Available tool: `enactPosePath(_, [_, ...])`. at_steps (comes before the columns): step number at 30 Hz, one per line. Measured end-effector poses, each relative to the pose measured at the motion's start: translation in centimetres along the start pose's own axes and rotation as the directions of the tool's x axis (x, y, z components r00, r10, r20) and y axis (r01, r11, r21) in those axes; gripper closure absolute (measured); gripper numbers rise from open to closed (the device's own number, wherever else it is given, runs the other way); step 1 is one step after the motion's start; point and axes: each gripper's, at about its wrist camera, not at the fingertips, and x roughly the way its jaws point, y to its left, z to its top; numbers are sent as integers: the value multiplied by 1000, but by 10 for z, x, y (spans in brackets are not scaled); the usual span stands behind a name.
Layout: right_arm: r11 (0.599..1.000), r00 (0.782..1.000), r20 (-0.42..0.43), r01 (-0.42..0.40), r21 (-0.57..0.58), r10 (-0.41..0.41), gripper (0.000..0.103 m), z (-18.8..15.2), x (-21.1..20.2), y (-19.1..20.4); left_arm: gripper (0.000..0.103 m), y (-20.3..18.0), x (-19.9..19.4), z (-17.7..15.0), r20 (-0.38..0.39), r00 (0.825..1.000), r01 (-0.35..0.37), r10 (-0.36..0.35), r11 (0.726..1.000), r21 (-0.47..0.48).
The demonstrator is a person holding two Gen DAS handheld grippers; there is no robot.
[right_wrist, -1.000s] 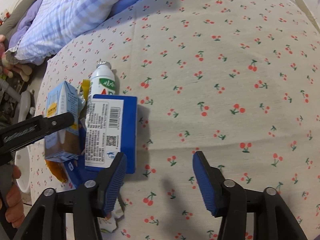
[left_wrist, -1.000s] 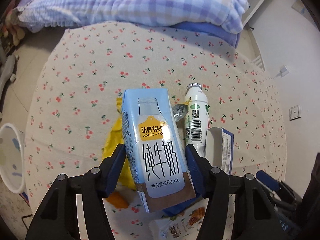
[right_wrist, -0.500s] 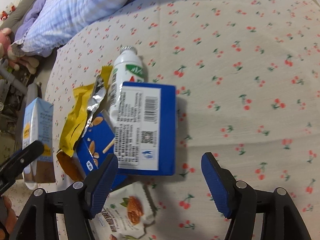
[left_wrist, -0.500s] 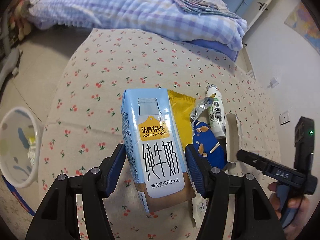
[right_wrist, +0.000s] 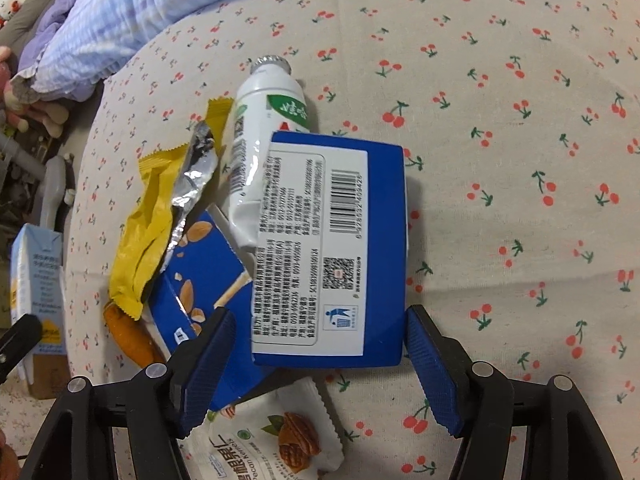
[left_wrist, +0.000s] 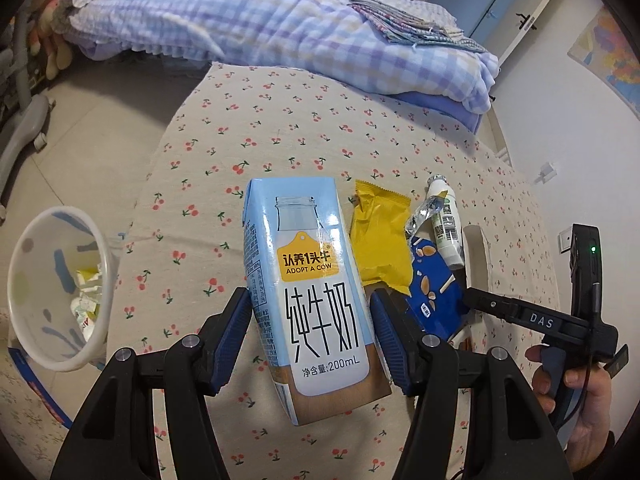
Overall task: Collect trash
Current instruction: 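Grasp the blue box with the right tool, then carry the carton to the wastebasket and open the left tool while the right tool drops the box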
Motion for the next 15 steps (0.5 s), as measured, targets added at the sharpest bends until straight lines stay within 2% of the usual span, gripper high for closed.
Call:
enactPosePath(5, [1000,1000,7,1,8,-1,30,-2,1,-5,39,13,-7,-5,9,1000,-12,12,1000,-1])
enactPosePath(6, [1000,1000,11,1,14,-1,34,-2,0,-7,39,16,-8,-5,10,1000,-15,15,1000,-3])
enactPosePath(7, [1000,1000,13,-3,22,3,41,-2,-1,-7,39,19,-10,-5,11,1000,-14,14,1000,-5])
enactPosePath(15, [999,994,101,43,5,-43,42,-10,-27,2,39,52,-31,-12,39,999,-35,36,999,-40])
